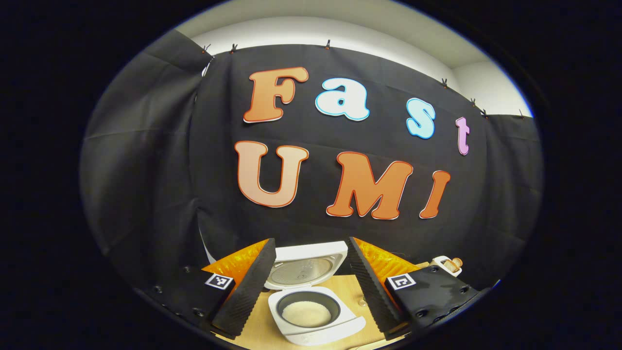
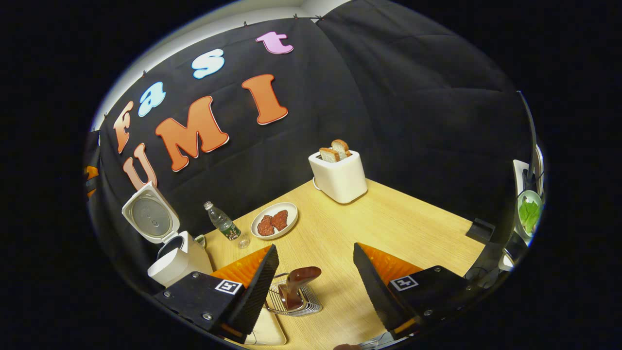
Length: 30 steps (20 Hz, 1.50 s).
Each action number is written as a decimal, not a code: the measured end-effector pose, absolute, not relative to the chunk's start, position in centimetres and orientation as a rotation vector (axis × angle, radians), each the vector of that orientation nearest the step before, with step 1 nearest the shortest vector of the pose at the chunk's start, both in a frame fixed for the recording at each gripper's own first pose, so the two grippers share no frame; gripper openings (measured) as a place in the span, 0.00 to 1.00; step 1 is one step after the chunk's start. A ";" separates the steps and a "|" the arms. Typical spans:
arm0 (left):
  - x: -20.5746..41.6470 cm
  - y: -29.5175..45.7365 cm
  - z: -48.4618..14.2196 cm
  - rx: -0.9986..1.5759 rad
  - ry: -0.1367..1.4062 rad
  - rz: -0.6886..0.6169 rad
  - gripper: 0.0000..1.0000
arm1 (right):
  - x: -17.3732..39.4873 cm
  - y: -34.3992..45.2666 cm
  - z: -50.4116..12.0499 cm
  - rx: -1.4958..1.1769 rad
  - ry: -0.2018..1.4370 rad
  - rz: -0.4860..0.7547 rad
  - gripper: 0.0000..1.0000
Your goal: Close the left gripper, press the button to open the rice cooker; take a wooden spoon from the chopstick holder with the right hand, scoop a spoonful of rice and pour it into the rice cooker, then put the wooden spoon back into the chopstick holder.
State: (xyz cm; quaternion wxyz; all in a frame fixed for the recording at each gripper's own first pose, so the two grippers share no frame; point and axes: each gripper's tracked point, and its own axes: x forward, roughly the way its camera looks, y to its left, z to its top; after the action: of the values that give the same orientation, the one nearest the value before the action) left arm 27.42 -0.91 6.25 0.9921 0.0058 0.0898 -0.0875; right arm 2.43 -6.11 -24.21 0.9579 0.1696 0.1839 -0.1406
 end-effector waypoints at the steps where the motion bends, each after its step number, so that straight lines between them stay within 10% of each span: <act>1: 29.4 -1.3 5.8 0.014 0.200 -0.175 0.99 | 2.4 -6.4 -23.5 0.347 0.361 -0.292 0.95; 16: 47.7 -1.3 -6.5 0.066 0.473 -0.092 1.00 | 0.6 -10.6 -11.6 0.188 0.193 -0.418 0.95; 30: 38.7 -1.3 -12.0 0.042 0.599 -0.108 1.00 | 3.7 -2.8 -7.2 -0.018 0.143 -0.152 0.95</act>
State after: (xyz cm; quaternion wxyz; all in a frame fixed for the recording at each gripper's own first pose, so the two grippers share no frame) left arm 38.73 -1.34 -12.04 0.9538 0.0205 0.2950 -0.0529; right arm 3.73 -2.76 -7.21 0.9945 -0.0088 0.0713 -0.0757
